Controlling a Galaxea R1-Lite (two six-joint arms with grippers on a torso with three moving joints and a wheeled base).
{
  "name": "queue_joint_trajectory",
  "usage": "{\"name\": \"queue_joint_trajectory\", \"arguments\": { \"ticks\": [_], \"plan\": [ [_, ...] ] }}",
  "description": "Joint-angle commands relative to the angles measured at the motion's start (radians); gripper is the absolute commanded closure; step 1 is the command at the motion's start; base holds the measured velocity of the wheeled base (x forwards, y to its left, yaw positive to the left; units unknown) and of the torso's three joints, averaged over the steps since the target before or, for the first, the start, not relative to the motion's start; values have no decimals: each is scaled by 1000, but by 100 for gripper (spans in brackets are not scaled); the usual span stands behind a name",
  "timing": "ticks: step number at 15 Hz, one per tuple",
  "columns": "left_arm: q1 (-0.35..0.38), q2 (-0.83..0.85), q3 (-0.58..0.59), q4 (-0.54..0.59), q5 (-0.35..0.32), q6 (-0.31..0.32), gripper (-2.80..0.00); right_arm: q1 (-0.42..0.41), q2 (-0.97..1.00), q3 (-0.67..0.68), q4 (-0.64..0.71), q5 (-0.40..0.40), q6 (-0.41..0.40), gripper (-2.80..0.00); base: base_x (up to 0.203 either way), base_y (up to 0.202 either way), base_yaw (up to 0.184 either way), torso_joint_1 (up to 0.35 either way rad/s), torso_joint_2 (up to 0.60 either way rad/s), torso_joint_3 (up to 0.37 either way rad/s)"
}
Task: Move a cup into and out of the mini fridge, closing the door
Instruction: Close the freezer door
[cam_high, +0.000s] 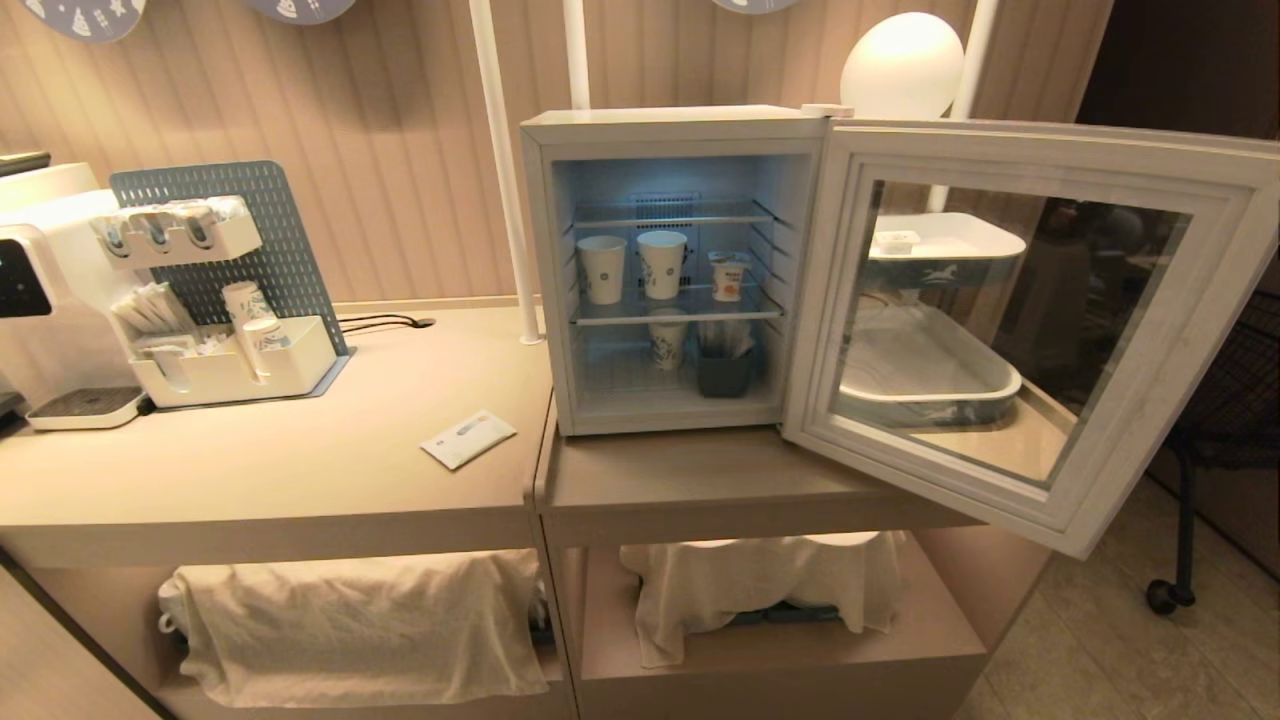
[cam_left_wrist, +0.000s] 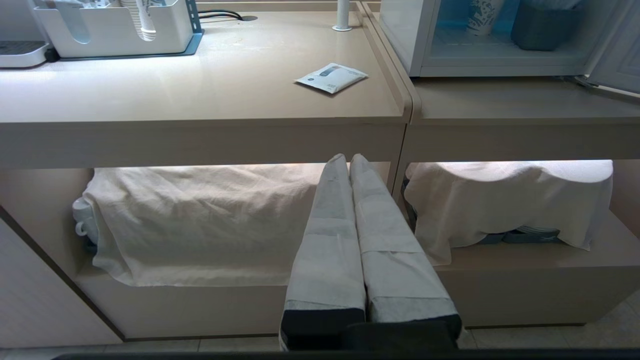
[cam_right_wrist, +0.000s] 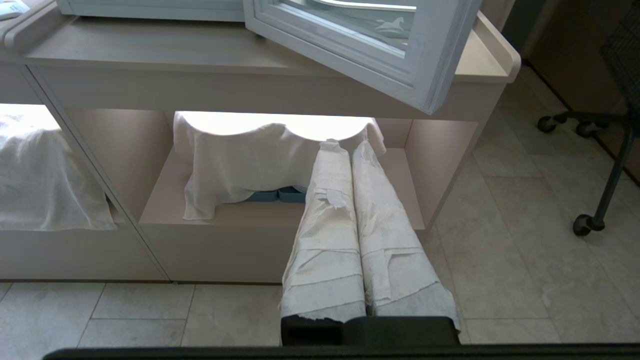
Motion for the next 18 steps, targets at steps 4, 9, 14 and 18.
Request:
{"name": "queue_joint_trajectory", "arguments": {
  "ticks": [4, 9, 14, 18],
  "plan": [
    [0, 0, 0, 0, 0, 0, 0, 1, 0, 3, -4, -1, 9, 0, 0, 0, 0, 0, 0, 0],
    [0, 0, 0, 0, 0, 0, 0, 1, -2, 3, -3, -5, 12, 0, 0, 0, 0, 0, 0, 0],
    [0, 1, 2, -10, 1, 0, 0, 1, -2, 3, -3, -7, 22, 0, 0, 0, 0, 0, 0, 0],
    [0, 1, 2, -10, 1, 0, 0, 1, -1, 3, -4, -11, 54, 0, -1, -104, 2, 1, 2, 2]
  ]
}}
